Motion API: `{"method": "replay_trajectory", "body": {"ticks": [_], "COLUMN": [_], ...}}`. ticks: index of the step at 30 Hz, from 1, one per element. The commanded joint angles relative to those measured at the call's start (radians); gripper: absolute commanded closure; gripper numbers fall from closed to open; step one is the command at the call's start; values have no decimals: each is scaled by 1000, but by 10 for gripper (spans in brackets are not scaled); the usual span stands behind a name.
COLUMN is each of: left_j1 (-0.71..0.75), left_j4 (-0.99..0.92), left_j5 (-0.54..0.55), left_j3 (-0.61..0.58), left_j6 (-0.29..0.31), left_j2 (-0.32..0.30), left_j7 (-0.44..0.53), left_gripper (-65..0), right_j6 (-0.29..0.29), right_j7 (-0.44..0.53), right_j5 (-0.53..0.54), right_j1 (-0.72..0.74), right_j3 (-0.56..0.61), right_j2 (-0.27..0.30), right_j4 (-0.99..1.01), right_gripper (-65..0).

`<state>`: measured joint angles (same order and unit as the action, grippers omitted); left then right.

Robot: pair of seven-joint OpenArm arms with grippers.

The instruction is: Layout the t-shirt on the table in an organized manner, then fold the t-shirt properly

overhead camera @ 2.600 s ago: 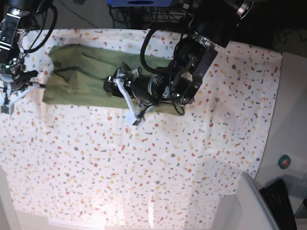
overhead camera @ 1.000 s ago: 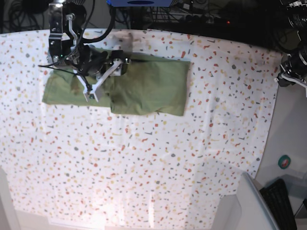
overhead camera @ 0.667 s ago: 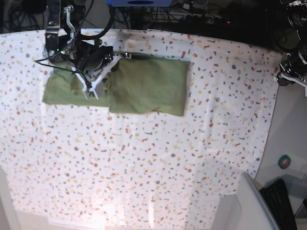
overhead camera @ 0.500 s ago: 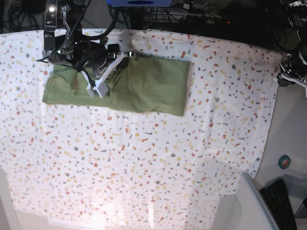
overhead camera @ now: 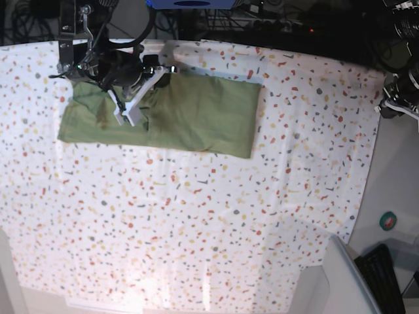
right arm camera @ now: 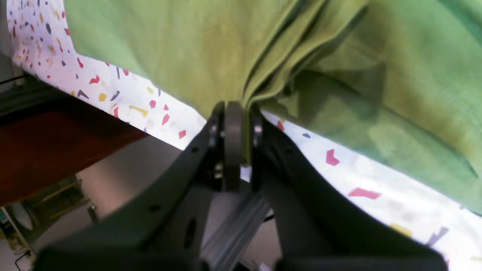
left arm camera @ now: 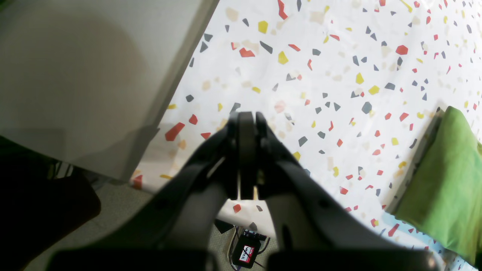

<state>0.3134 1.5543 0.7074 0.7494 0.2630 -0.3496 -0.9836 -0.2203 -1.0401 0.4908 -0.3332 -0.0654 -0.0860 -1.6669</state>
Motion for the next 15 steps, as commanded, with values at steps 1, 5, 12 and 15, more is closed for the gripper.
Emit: {"method": "replay_trajectory", "body": {"ticks": [1,5,12,15], "left_j1": [-3,-3,-13,-41], "left_j4": [15,15,15,15], "left_j5": [11,11,10,5], "left_j3": [8,3,-178,-298], "left_j6": [6,6,6,6], "left_j2": [-21,-19,-24,-24], "left_j7": [13,13,21,61], "left_gripper": [0,0,0,0], "right_j6": [-3,-3,-11,-11], "right_j7": [4,2,11,11], "right_j5": [15,16,19,19], "right_j1": [-1,-14,-42,21], "right_j3": [0,-40,-219,-368], "right_j2": [-4,-8,-2,-1], "right_j4": [-22,-26,-180,-194], "right_gripper": [0,-150,-320,-326]}}
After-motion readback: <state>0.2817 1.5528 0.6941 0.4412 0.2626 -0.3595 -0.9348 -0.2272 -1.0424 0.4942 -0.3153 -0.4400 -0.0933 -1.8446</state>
